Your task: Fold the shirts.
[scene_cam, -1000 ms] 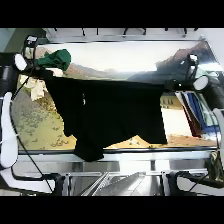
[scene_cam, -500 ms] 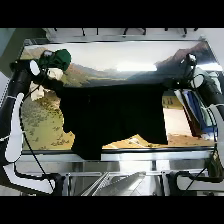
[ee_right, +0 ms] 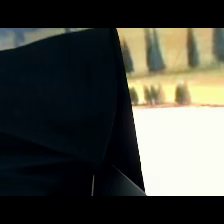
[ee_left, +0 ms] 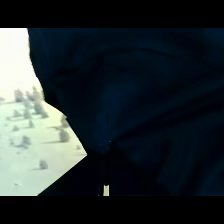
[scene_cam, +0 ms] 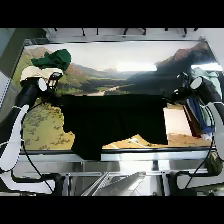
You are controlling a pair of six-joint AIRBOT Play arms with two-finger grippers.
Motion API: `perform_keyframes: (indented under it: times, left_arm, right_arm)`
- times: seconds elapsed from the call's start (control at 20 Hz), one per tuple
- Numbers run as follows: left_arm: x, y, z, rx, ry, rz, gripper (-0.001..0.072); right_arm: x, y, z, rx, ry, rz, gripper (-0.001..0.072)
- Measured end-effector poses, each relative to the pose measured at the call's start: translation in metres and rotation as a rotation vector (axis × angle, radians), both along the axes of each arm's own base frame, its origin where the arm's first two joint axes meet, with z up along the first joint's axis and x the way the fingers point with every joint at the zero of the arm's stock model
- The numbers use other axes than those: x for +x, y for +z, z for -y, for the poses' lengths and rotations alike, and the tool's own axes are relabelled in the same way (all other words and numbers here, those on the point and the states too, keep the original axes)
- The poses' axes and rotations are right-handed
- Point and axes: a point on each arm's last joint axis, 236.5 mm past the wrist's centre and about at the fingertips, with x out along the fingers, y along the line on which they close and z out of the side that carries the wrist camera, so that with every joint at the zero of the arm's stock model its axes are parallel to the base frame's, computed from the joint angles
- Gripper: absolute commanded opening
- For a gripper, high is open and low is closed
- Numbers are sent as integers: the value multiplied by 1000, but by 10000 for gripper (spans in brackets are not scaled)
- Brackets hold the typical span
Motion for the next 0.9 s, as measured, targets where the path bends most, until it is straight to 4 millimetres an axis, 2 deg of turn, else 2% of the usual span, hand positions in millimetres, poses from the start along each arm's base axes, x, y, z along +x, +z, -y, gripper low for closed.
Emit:
perform_keyframes:
  times: [0.05, 0.1, 0.15, 0.25, 0.35, 0.45, 0.6, 0.75, 0.9]
  left_arm:
    - [-3, -3, 1, -3, 1, -9, 135]
    - [-6, -6, 1, -4, 1, -18, 440]
    - [-9, -6, 1, -7, 2, -27, 653]
    - [-17, -4, 0, -12, 20, -54, 658]
    - [-25, 10, -6, -20, 68, -61, 658]
    - [-45, 26, -14, -40, 126, -79, 658]
    - [-106, 31, -14, -123, 205, -166, 658]
    - [-176, 20, 15, -288, 222, -294, 657]
    - [-220, -2, 34, -375, 226, -361, 657]
  right_arm:
    - [-2, -3, -1, 4, -1, -17, 472]
    - [-4, -4, -1, 8, -2, -26, 698]
    - [-4, -4, -1, 13, -2, -31, 698]
    - [-9, 5, -2, 22, 14, -47, 698]
    - [-18, 22, -1, 28, 45, -55, 698]
    - [-32, 42, 0, 28, 79, -56, 697]
    - [-49, 69, -3, 30, 108, -25, 698]
    - [-57, 89, -12, 56, 114, 16, 698]
    - [-58, 101, -22, 99, 115, 47, 697]
